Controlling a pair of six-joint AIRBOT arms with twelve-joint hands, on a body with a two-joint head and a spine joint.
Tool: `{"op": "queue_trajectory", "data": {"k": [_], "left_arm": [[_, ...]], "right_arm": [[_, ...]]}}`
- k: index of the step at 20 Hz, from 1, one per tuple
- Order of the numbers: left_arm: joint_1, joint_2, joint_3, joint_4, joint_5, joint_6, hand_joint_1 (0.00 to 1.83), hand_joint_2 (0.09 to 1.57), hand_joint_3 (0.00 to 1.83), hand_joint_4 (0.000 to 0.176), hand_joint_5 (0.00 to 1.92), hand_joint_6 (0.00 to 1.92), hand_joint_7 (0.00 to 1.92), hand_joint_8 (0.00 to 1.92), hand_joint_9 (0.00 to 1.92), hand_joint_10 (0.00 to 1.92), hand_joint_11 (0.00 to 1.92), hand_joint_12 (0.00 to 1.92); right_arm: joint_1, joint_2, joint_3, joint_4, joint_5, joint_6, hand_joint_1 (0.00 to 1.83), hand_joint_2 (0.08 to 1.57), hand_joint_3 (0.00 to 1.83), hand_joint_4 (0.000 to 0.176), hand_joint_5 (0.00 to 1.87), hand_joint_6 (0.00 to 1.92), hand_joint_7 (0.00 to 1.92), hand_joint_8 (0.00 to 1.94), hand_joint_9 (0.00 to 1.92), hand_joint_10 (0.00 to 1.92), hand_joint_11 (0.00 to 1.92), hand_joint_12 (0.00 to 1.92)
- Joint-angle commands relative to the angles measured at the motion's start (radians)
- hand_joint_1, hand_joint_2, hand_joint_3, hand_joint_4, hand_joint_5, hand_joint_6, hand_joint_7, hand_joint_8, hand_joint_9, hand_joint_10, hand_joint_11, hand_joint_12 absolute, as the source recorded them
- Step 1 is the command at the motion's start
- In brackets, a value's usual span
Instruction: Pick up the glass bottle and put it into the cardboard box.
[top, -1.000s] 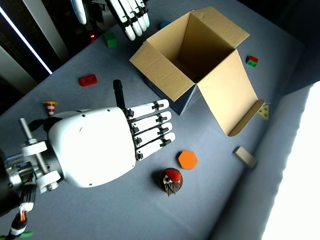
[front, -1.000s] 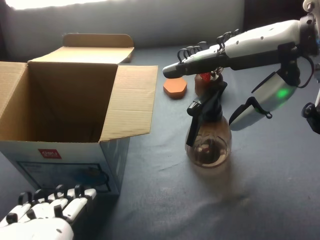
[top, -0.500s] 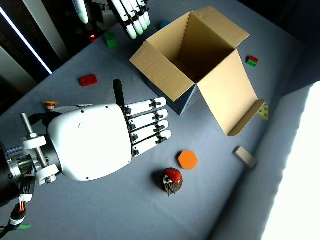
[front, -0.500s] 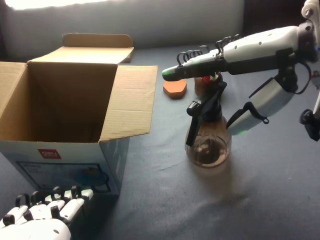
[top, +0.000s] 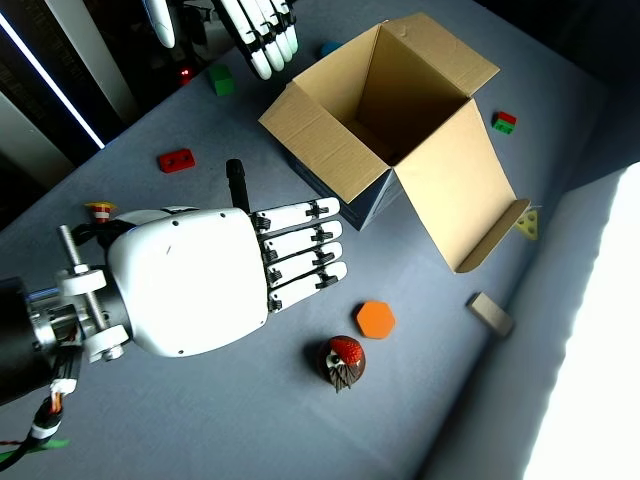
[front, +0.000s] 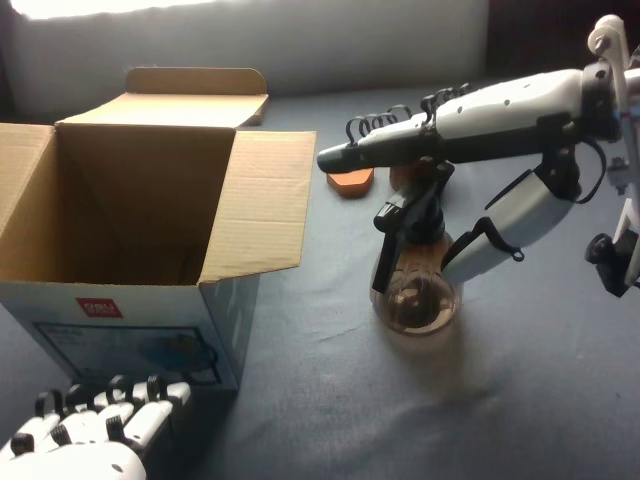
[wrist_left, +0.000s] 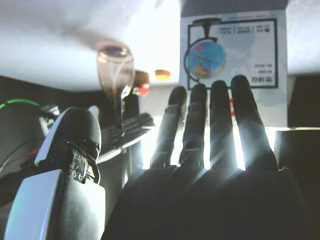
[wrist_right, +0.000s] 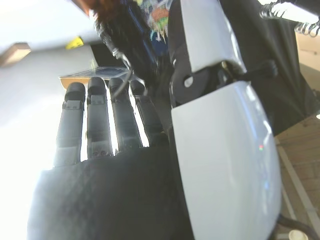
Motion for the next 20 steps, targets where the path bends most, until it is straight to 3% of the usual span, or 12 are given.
{"op": "queue_trajectory", "data": {"k": [1,12,17,19,20], "left_arm": [[-0.005,-0.002,-0.001,0.072,-0.053,-0.002,0.01,1.24,0.0,0.0,0.09,0.0,0.07,0.0,0.07,0.0,0.0,0.31],[0.008,-0.005,-0.001,0.072,-0.053,-0.022,0.05,1.23,0.0,0.0,0.1,0.0,0.09,0.0,0.08,0.0,0.0,0.41],[0.012,-0.006,-0.001,0.075,-0.059,-0.026,0.05,1.23,0.0,0.0,0.09,0.0,0.09,0.0,0.07,0.0,0.0,0.32],[0.011,-0.006,-0.001,0.077,-0.059,-0.026,0.05,1.23,0.0,0.0,0.1,0.0,0.1,0.0,0.08,0.01,0.0,0.34],[0.011,-0.006,-0.001,0.077,-0.059,-0.026,0.05,1.23,0.0,0.0,0.1,0.0,0.1,0.0,0.08,0.01,0.0,0.34]], "right_arm": [[0.008,0.003,-0.001,0.067,0.011,0.002,1.1,1.01,0.03,0.0,0.0,0.0,0.02,0.01,0.04,0.01,0.0,0.0],[-0.007,-0.011,-0.001,0.076,0.003,-0.006,1.09,1.01,0.03,0.0,0.0,0.0,0.02,0.0,0.05,0.01,0.0,0.0],[-0.017,-0.018,-0.001,0.076,0.001,-0.008,1.09,1.0,0.03,0.0,0.0,0.0,0.02,0.0,0.05,0.02,0.0,0.0],[-0.017,-0.019,-0.001,0.078,0.001,-0.008,1.09,1.01,0.03,0.0,0.04,0.02,0.11,0.04,0.1,0.04,0.0,0.0],[-0.017,-0.02,-0.001,0.079,0.001,-0.008,1.08,1.02,0.06,0.0,0.13,0.07,0.24,0.01,0.16,0.08,0.0,0.27]]}}
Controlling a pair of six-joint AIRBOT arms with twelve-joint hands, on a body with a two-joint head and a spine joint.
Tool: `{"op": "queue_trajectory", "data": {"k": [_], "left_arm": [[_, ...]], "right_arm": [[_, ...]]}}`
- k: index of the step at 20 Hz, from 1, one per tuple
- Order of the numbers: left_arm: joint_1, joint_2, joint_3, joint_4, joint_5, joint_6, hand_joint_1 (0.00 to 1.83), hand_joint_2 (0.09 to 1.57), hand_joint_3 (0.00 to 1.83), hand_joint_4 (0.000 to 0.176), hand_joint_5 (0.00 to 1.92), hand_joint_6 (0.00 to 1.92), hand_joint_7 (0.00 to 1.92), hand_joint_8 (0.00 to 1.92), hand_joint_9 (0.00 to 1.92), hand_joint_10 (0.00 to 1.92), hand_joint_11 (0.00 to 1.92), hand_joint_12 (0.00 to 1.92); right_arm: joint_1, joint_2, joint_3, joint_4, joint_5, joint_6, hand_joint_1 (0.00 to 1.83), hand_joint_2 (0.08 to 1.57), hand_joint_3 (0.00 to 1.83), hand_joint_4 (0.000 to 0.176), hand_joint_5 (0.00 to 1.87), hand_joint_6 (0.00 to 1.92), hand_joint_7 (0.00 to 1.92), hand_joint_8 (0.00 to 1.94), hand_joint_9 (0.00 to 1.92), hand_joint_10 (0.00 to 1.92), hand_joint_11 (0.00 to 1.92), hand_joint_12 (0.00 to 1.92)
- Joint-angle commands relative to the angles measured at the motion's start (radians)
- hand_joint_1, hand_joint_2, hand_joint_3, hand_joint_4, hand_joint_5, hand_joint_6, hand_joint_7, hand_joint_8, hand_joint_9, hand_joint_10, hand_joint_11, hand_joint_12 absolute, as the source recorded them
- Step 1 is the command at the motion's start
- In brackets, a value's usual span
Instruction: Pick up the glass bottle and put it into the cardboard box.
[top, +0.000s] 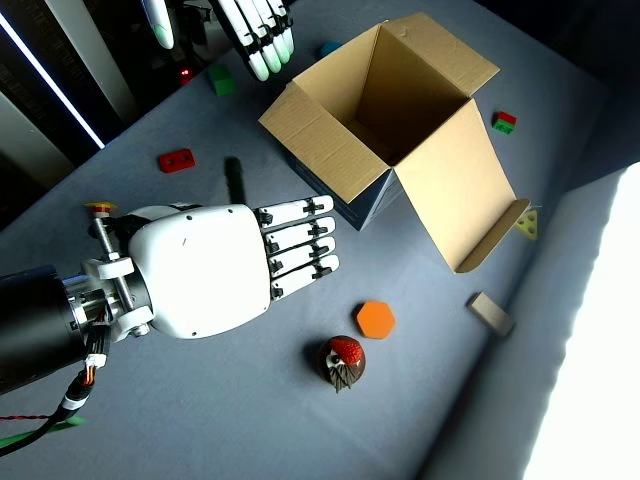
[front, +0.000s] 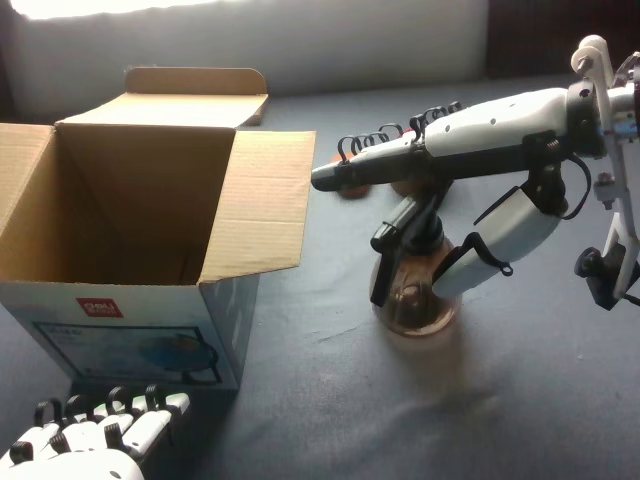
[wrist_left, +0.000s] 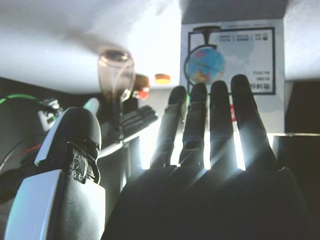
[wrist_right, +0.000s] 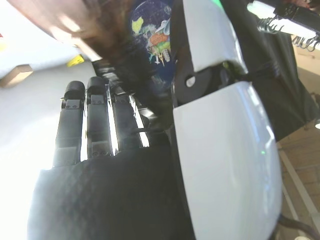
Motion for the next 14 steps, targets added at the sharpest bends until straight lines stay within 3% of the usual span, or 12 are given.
{"op": "queue_trajectory", "data": {"k": [1,2,5,6,7,8,9,14], "left_arm": [[-0.004,-0.002,-0.001,0.074,-0.055,-0.005,0.05,1.23,0.0,0.0,0.1,0.0,0.1,0.0,0.08,0.01,0.0,0.34],[-0.004,-0.002,-0.001,0.074,-0.055,-0.005,0.05,1.23,0.0,0.0,0.1,0.0,0.1,0.0,0.08,0.01,0.0,0.34],[-0.004,-0.003,0.0,0.076,-0.055,-0.005,0.05,1.23,0.0,0.0,0.1,0.0,0.1,0.0,0.08,0.0,0.0,0.3],[-0.004,-0.003,0.0,0.081,-0.055,-0.005,0.04,1.23,0.0,0.0,0.1,0.0,0.1,0.0,0.07,0.0,0.0,0.27],[-0.004,-0.003,0.001,0.088,-0.055,-0.004,0.04,1.23,0.0,0.0,0.1,0.0,0.1,0.0,0.07,0.0,0.0,0.26],[-0.003,-0.003,0.002,0.091,-0.055,0.0,0.04,1.23,0.0,0.0,0.1,0.0,0.1,0.0,0.08,0.0,0.0,0.3],[-0.002,-0.003,0.002,0.093,-0.055,0.001,0.04,1.23,0.0,0.0,0.1,0.0,0.1,0.0,0.07,0.0,0.0,0.3],[0.013,-0.006,0.008,0.124,-0.055,-0.005,0.03,1.23,0.0,0.0,0.1,0.0,0.09,0.0,0.08,0.0,0.0,0.33]], "right_arm": [[0.008,0.001,-0.001,0.065,0.018,0.005,1.05,1.03,0.07,0.0,0.2,0.11,0.34,0.03,0.23,0.13,0.0,0.64],[0.008,0.001,-0.001,0.066,0.018,0.004,1.04,1.05,0.09,0.0,0.28,0.16,0.45,0.07,0.31,0.19,0.0,0.94],[0.008,0.001,-0.001,0.072,0.022,0.0,1.08,1.09,0.1,0.0,0.39,0.8,0.73,0.38,0.4,0.95,0.0,1.65],[0.007,0.001,-0.001,0.079,0.024,-0.006,1.17,1.19,0.03,0.0,0.57,1.34,0.89,0.98,0.58,1.11,0.12,1.81],[0.007,0.001,-0.001,0.084,0.025,-0.011,1.2,1.2,0.01,0.0,0.65,1.38,0.94,1.1,0.71,1.21,0.29,1.87],[0.007,0.001,-0.001,0.086,0.025,-0.013,1.24,1.16,0.0,0.0,0.78,1.17,1.05,1.08,0.94,1.27,0.64,1.79],[0.007,0.002,-0.001,0.088,0.026,-0.014,1.26,1.14,0.0,0.0,0.84,1.07,1.09,1.04,1.04,1.24,0.8,1.73],[0.007,0.017,-0.002,0.089,0.041,-0.018,1.27,1.13,0.0,0.0,0.88,1.01,1.11,1.02,1.1,1.21,0.88,1.66]]}}
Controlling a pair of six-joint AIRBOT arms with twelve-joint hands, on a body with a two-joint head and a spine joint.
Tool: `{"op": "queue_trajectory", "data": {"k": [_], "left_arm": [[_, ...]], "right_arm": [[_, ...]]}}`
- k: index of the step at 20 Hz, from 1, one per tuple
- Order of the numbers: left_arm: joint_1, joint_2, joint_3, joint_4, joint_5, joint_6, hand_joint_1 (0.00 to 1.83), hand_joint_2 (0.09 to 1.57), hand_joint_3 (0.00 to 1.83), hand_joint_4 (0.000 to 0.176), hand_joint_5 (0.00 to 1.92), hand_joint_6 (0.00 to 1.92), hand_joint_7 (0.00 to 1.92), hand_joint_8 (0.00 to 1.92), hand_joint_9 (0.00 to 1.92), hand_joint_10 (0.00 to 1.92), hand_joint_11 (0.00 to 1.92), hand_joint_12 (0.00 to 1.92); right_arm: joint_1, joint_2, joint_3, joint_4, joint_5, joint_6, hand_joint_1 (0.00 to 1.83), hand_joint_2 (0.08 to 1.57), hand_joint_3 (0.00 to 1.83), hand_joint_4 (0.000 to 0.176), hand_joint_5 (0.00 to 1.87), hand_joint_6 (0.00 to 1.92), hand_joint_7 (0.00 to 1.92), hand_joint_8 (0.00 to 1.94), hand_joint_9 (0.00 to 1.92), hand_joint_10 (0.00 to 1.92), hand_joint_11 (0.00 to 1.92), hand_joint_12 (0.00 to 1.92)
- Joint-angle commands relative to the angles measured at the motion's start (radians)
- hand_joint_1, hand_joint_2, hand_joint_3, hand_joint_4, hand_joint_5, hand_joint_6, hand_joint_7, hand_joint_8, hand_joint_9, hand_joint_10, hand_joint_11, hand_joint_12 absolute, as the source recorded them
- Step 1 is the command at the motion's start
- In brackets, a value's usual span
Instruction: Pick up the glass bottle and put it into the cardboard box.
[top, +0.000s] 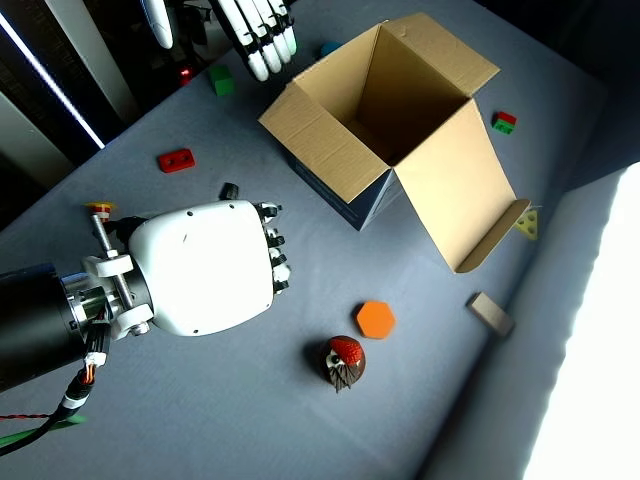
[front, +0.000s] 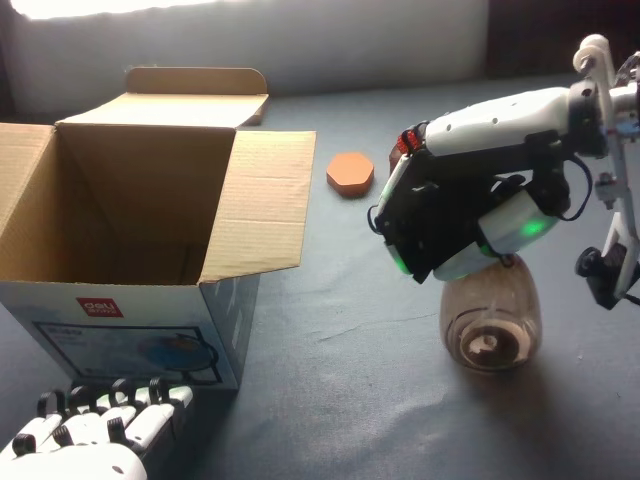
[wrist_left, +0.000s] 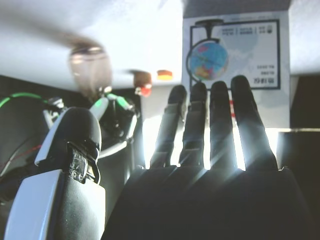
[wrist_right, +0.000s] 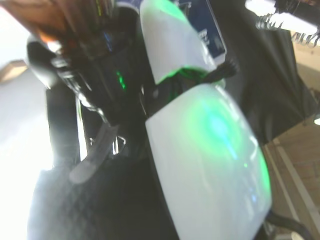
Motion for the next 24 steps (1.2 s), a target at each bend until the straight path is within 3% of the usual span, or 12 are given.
{"op": "queue_trajectory", "data": {"k": [1,5,7,11,16,19,24], "left_arm": [[-0.003,-0.007,0.005,0.089,-0.054,-0.004,0.03,1.23,0.0,0.0,0.1,0.0,0.09,0.0,0.08,0.0,0.0,0.33],[0.022,-0.022,0.016,0.153,-0.054,-0.037,0.04,1.23,0.0,0.0,0.1,0.0,0.09,0.0,0.08,0.0,0.0,0.36],[0.042,-0.033,0.02,0.163,-0.059,-0.06,0.04,1.23,0.0,0.0,0.1,0.0,0.09,0.0,0.09,0.0,0.0,0.36],[0.057,-0.035,0.018,0.17,-0.079,-0.063,0.02,1.24,0.0,0.0,0.1,0.0,0.09,0.0,0.08,0.0,0.0,0.31],[0.082,-0.041,0.022,0.226,-0.11,-0.073,0.03,1.24,0.0,0.0,0.1,0.0,0.09,0.0,0.08,0.0,0.0,0.34],[0.127,-0.06,0.024,0.269,-0.163,-0.125,0.03,1.24,0.0,0.0,0.11,0.0,0.1,0.0,0.09,0.0,0.0,0.41],[0.152,-0.075,0.031,0.315,-0.194,-0.153,0.04,1.23,0.0,0.0,0.11,0.0,0.1,0.0,0.1,0.01,0.0,0.41]], "right_arm": [[0.009,0.015,-0.004,0.062,0.028,-0.008,1.27,1.13,0.0,0.0,0.88,1.01,1.11,1.01,1.1,1.2,0.89,1.64],[0.039,0.057,-0.029,0.062,0.104,-0.099,1.27,1.13,0.0,0.0,0.87,1.02,1.11,1.01,1.09,1.16,0.9,1.59],[0.073,0.094,-0.062,0.063,0.146,-0.197,1.27,1.13,0.0,0.0,0.87,1.02,1.11,1.01,1.09,1.15,0.91,1.6],[0.11,0.123,-0.076,0.146,0.22,-0.322,1.27,1.13,0.0,0.0,0.88,1.02,1.11,1.01,1.09,1.15,0.91,1.6],[0.195,0.105,-0.032,0.151,0.309,-0.3,1.27,1.13,0.0,0.0,0.88,1.01,1.11,1.01,1.1,1.15,0.91,1.6],[0.255,0.084,-0.005,0.151,0.364,-0.305,1.27,1.13,0.0,0.0,0.88,1.01,1.11,1.01,1.1,1.16,0.91,1.6],[0.288,0.023,0.064,0.152,0.415,-0.314,1.27,1.13,0.0,0.0,0.88,1.01,1.11,1.01,1.08,1.16,0.89,1.63]]}}
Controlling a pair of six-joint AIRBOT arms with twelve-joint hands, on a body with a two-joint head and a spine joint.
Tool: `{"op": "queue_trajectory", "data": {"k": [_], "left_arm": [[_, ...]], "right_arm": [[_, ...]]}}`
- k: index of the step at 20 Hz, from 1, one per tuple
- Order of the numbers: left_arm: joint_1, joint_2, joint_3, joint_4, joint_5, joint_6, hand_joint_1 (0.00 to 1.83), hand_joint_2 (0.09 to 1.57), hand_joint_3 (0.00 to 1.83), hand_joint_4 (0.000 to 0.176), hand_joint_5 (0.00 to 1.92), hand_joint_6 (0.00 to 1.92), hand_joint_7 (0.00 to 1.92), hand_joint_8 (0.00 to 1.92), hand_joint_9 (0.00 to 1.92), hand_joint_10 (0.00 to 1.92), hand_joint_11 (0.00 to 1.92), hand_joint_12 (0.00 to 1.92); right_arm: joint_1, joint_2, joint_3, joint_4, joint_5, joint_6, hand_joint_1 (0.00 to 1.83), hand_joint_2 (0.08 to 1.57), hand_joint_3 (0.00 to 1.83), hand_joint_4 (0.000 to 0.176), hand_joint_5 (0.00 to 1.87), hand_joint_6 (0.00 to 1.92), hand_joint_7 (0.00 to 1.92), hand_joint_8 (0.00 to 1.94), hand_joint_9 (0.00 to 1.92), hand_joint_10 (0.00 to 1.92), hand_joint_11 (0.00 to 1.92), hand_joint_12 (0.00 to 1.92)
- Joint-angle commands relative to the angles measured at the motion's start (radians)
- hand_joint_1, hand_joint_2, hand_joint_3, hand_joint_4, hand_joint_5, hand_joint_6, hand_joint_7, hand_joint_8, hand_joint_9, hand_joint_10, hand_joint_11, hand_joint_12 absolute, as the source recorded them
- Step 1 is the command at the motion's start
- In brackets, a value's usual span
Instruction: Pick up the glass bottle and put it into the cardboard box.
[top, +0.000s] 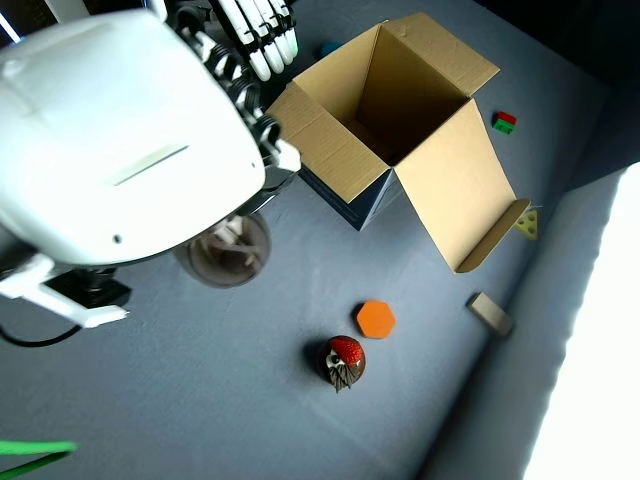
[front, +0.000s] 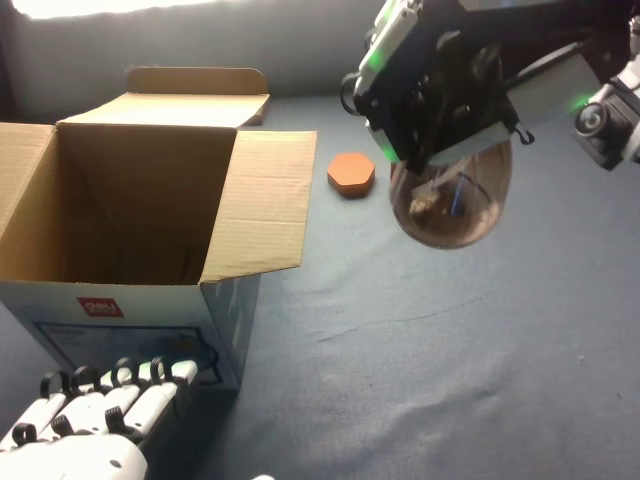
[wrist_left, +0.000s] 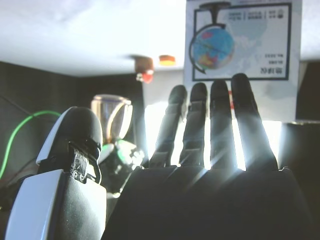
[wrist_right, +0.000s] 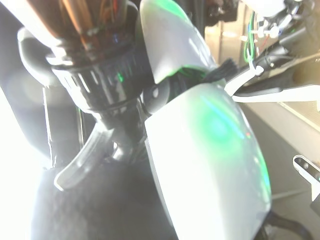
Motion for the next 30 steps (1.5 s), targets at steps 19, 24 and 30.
{"op": "queue_trajectory", "data": {"k": [19,24,30], "left_arm": [[0.02,-0.018,0.023,0.14,-0.096,-0.036,0.05,1.23,0.0,0.0,0.12,0.0,0.11,0.0,0.1,0.0,0.0,0.41],[0.028,-0.025,0.03,0.151,-0.096,-0.046,0.05,1.23,0.0,0.0,0.11,0.0,0.1,0.0,0.09,0.0,0.0,0.38],[0.034,-0.032,0.036,0.165,-0.096,-0.046,0.05,1.23,0.0,0.0,0.13,0.01,0.12,0.01,0.1,0.0,0.0,0.41]], "right_arm": [[0.094,-0.173,0.124,0.267,0.103,-0.121,1.27,1.12,0.0,0.0,0.89,1.01,1.12,0.99,1.07,1.23,0.87,1.66],[0.101,-0.239,0.152,0.268,0.122,-0.165,1.27,1.12,0.0,0.0,0.88,1.01,1.11,1.01,1.06,1.24,0.87,1.68],[0.06,-0.286,0.167,0.314,0.12,-0.214,1.27,1.12,0.0,0.0,0.88,1.01,1.11,1.02,1.05,1.27,0.87,1.68]]}}
